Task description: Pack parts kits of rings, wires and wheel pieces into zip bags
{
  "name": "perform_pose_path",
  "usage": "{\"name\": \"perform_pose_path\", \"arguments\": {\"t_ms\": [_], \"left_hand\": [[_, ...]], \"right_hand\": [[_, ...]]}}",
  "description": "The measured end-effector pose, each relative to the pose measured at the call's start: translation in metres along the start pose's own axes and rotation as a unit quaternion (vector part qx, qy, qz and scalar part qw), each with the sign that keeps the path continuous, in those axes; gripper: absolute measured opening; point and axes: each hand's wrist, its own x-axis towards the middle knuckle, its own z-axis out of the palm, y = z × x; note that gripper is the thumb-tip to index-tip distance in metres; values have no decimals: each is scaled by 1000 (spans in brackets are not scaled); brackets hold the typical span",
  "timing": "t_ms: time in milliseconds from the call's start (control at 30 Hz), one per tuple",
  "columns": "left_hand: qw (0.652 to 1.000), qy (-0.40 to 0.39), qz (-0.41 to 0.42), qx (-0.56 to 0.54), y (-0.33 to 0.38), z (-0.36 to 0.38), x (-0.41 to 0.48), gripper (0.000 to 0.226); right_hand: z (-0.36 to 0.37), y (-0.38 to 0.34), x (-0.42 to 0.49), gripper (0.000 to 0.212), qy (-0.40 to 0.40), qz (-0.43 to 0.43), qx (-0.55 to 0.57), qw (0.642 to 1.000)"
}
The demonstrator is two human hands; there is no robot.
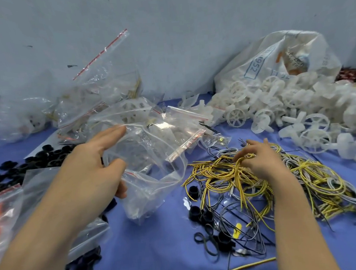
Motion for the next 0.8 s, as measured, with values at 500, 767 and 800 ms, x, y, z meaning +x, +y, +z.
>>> {"name": "perform_pose_path", "arguments": {"t_ms": [500,767,800], "left_hand": [[1000,13,-5,27,-1,1,0,64],[1000,-5,-1,19,0,1,0,64],[1000,-3,0,22,0,1,0,64]], "right_hand": [[-31,-9,-13,42,136,-43,241,960],[-12,-20,-6,34,-1,29,265,964],[1,-23,-5,31,-34,40,214,975]]}}
